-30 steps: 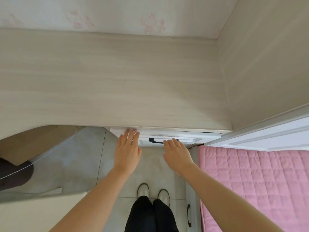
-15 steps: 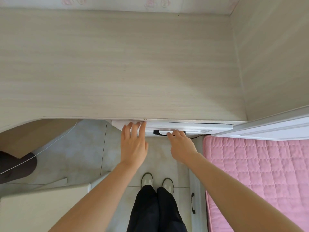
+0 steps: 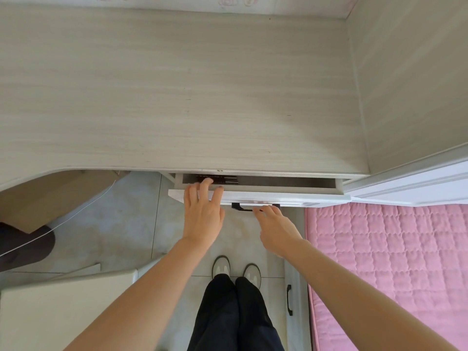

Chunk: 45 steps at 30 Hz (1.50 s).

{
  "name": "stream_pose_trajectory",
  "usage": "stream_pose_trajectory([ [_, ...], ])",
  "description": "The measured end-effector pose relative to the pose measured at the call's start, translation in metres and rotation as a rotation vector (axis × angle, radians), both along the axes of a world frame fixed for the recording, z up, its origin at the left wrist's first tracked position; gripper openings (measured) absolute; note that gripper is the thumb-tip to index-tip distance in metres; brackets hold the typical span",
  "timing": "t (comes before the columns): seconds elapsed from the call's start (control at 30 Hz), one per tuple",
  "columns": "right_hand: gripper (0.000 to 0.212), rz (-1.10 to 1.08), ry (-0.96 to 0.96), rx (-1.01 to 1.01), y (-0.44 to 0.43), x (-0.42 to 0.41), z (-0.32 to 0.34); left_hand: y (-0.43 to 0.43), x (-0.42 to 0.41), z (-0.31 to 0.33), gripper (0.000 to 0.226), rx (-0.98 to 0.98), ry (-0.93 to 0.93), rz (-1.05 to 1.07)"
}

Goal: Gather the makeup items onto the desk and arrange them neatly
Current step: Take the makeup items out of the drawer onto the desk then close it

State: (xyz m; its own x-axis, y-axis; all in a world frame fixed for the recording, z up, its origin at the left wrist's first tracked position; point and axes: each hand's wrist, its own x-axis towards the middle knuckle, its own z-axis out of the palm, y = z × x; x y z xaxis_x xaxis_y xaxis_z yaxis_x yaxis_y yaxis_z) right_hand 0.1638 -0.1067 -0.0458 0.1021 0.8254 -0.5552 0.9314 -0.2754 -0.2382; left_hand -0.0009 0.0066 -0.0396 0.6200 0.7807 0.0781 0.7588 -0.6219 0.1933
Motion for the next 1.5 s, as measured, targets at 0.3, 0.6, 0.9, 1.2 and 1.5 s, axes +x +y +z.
stream_pose_trajectory([
  [0.3, 0.043, -0.031, -0.111, 0.576, -0.011, 0.02, 0.045, 0.009, 0.004, -0.002, 0.037, -0.061, 0.002, -0.093],
  [0.6, 0.066, -0.029, -0.283, 0.335, -0.01, 0.047, 0.018, 0.003, -0.005, -0.001, 0.043, -0.077, -0.014, -0.116],
  [0.9, 0.081, -0.002, -0.272, 0.342, -0.034, 0.044, 0.019, -0.017, -0.02, -0.003, 0.053, -0.096, -0.001, -0.124],
  [1.2, 0.073, 0.011, -0.233, 0.363, -0.077, 0.024, 0.02, -0.058, -0.043, 0.002, 0.053, -0.159, 0.026, -0.104],
  [1.5, 0.075, 0.045, -0.158, 0.319, -0.119, 0.006, 0.024, -0.1, -0.066, 0.01, 0.054, -0.175, 0.065, -0.096],
])
